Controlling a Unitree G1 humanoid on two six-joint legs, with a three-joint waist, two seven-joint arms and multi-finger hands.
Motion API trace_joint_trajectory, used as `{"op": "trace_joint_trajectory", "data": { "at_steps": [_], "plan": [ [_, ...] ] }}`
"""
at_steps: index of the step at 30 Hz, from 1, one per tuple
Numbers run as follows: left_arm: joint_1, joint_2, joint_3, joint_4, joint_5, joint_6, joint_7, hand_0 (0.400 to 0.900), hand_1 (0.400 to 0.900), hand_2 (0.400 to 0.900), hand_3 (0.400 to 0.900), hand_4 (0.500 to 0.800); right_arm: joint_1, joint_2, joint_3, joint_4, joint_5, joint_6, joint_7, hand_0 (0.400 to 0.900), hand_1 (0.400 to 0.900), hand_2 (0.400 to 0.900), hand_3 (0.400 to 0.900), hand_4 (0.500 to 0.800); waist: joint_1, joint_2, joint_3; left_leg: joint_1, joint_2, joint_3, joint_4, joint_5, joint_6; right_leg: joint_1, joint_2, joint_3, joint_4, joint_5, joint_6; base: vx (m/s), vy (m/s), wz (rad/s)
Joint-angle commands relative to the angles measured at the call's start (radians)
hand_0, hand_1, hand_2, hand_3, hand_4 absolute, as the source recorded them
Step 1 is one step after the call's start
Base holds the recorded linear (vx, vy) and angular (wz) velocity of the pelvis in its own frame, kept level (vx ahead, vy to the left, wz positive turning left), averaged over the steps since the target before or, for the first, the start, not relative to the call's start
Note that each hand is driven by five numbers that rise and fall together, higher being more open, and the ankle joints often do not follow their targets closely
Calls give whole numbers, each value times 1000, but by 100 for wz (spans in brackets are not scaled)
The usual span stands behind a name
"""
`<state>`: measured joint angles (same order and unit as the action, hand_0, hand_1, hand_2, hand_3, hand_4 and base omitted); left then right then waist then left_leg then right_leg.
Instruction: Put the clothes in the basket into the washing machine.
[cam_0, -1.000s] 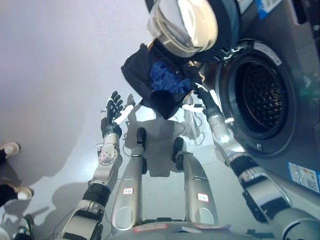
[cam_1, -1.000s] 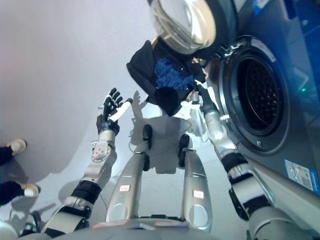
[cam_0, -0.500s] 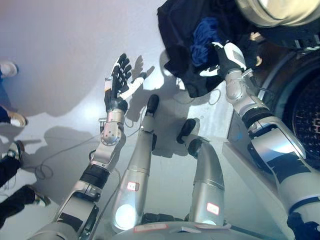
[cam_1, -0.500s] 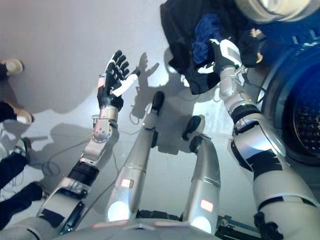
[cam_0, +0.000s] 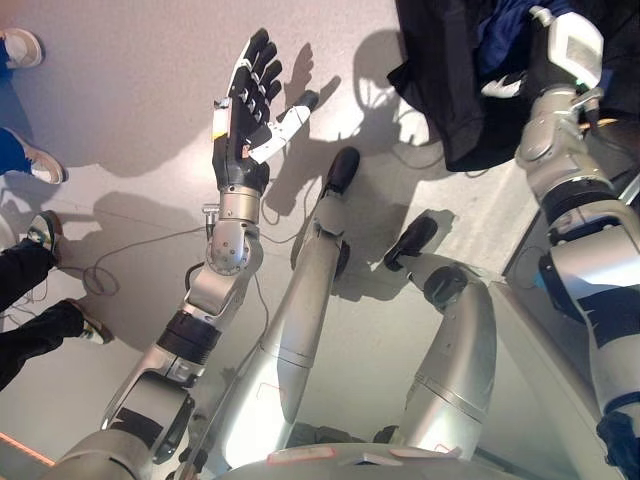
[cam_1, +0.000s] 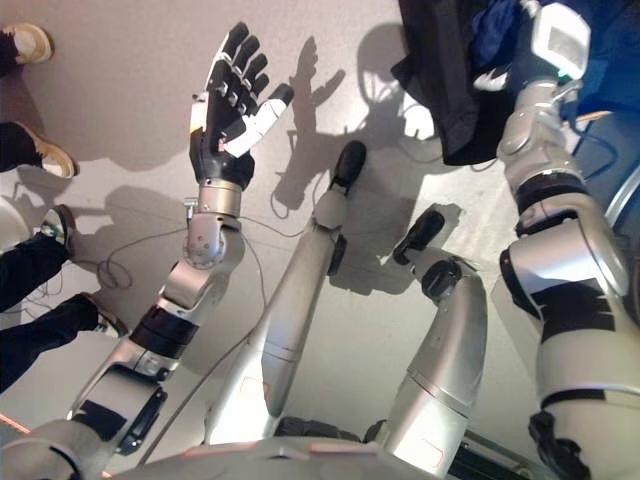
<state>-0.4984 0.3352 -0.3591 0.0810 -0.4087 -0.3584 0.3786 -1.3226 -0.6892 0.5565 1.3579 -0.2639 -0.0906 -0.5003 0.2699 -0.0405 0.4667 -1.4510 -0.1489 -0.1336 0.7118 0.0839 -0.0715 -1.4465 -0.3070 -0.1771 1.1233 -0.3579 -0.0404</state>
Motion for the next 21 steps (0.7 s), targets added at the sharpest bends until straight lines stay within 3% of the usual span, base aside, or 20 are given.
{"op": "trace_joint_trajectory", "data": {
  "at_steps": [1,8,13,14,15,21],
  "plan": [
    [48,-2,11,-144,57,-114,21,900,900,900,900,800,29,-61,39,32,-45,42,-57,900,900,900,900,800,-1,51,-68,-19,-13,-3,126,-205,59,-58,-10,102,-56,96,131,44,23,-2],
    [54,-11,4,-176,24,-117,-4,900,900,900,900,800,11,-124,62,75,-61,78,6,900,900,900,900,800,9,74,-75,-58,-29,6,156,-213,61,-122,-27,137,-15,77,135,34,29,4],
    [64,-29,23,-168,16,-110,-18,900,900,900,900,800,34,-112,57,104,-72,96,66,900,900,900,900,800,0,78,-72,-69,-31,11,183,-219,62,-123,-27,134,1,68,131,42,16,-4],
    [66,-32,26,-166,14,-109,-19,900,900,900,900,800,38,-110,51,104,-69,97,68,810,810,810,810,746,-1,76,-74,-69,-31,11,182,-218,61,-123,-26,134,-1,68,130,41,-19,-2],
    [67,-33,31,-164,17,-107,-16,900,900,900,900,800,40,-108,44,105,-63,98,69,400,400,400,400,500,-2,75,-75,-69,-32,13,181,-218,61,-123,-25,133,-2,69,131,34,-17,-2],
    [76,-35,46,-165,19,-109,-13,900,900,900,900,800,59,-93,25,94,-48,94,55,400,400,400,400,500,-6,71,-82,-64,-31,17,177,-216,61,-123,-20,133,-5,72,126,2,-4,-2]
  ]
}}
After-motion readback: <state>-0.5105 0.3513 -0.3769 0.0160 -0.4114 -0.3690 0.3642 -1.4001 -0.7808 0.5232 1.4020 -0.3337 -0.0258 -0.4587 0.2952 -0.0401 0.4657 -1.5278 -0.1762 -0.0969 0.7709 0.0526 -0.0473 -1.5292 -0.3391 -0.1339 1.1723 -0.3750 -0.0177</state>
